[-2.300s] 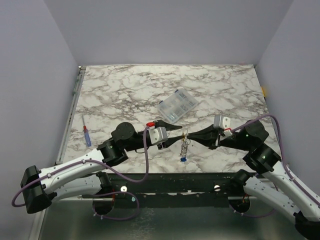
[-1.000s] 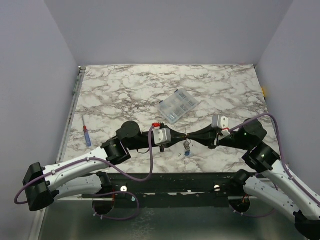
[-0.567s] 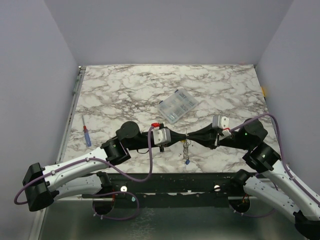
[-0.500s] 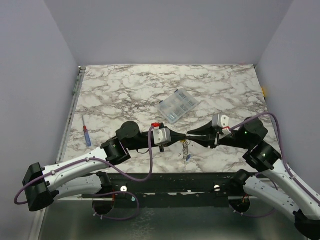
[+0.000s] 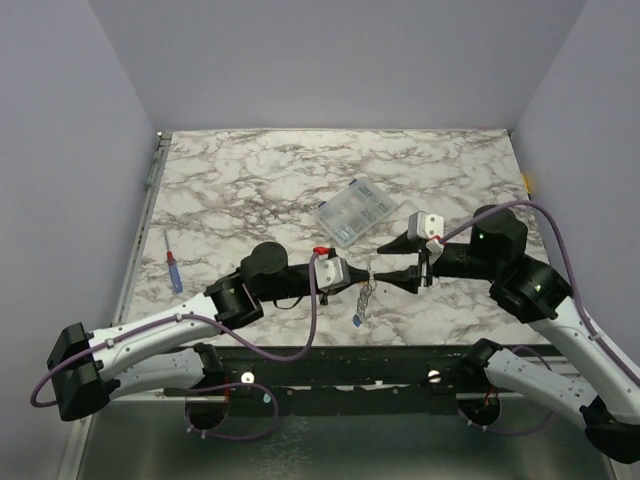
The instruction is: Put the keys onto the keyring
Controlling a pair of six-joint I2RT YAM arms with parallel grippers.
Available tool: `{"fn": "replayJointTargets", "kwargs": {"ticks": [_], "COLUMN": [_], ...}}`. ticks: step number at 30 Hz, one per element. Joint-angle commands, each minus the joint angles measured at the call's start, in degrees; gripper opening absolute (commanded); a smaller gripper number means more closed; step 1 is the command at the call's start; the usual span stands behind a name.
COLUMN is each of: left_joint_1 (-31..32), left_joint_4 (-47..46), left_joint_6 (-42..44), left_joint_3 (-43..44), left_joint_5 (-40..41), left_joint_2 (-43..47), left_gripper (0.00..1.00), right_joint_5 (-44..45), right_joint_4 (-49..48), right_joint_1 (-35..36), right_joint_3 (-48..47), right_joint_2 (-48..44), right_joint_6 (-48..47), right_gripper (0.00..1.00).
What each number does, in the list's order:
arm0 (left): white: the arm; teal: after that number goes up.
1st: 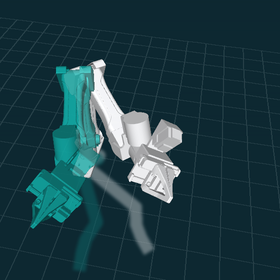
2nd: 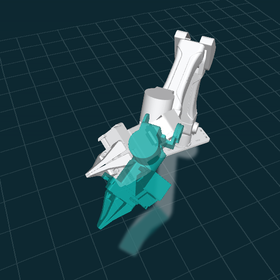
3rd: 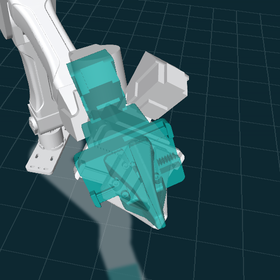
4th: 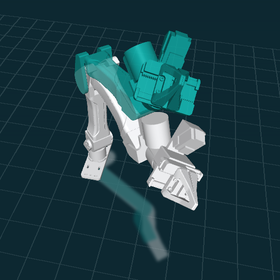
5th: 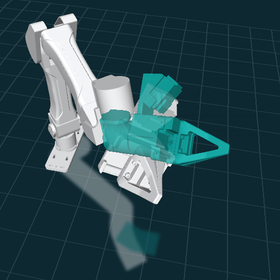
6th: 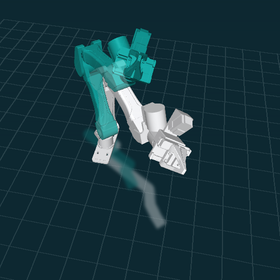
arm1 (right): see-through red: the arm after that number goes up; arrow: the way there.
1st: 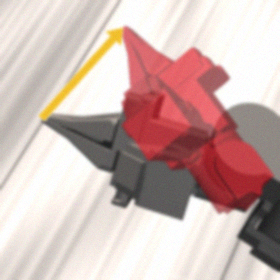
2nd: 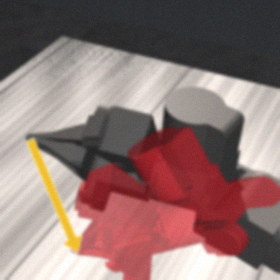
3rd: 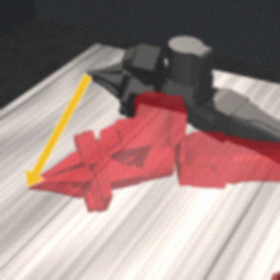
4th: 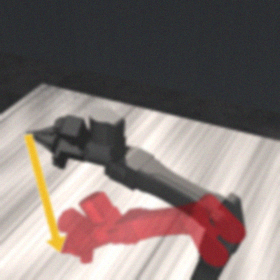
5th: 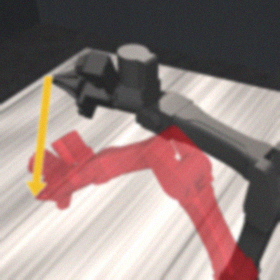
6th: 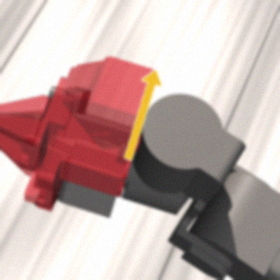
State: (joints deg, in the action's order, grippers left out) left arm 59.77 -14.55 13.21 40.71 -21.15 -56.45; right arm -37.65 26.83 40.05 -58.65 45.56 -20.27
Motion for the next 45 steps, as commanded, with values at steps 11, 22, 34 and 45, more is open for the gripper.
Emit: {"fn": "replayJointTargets", "kwargs": {"ticks": [11, 22, 34, 45], "left_joint_1": [0.35, 0.44, 0.44, 0.44], "left_joint_4": [3.03, 4.09, 4.15, 4.24], "left_joint_6": [0.82, 0.05, -0.02, -0.13], "left_joint_3": [3.23, 4.13, 3.95, 4.18], "left_joint_5": [-0.70, -3.28, -3.52, -3.81], "left_joint_2": [-4.47, -6.40, -6.30, -6.98], "left_gripper": [0.00, 0.00, 0.00, 0.00], "right_joint_5": [2.40, 2.47, 3.19, 2.60], "right_joint_4": [11.65, 10.26, 9.19, 8.06], "right_joint_1": [0.29, 0.32, 0.81, 0.87], "right_joint_3": [-0.04, 2.50, 4.40, 4.02], "right_joint_2": [3.71, 5.49, 5.32, 5.13], "right_joint_6": [-6.08, -7.76, -7.59, -7.08], "right_gripper": [0.48, 0.39, 0.31, 0.30]}}
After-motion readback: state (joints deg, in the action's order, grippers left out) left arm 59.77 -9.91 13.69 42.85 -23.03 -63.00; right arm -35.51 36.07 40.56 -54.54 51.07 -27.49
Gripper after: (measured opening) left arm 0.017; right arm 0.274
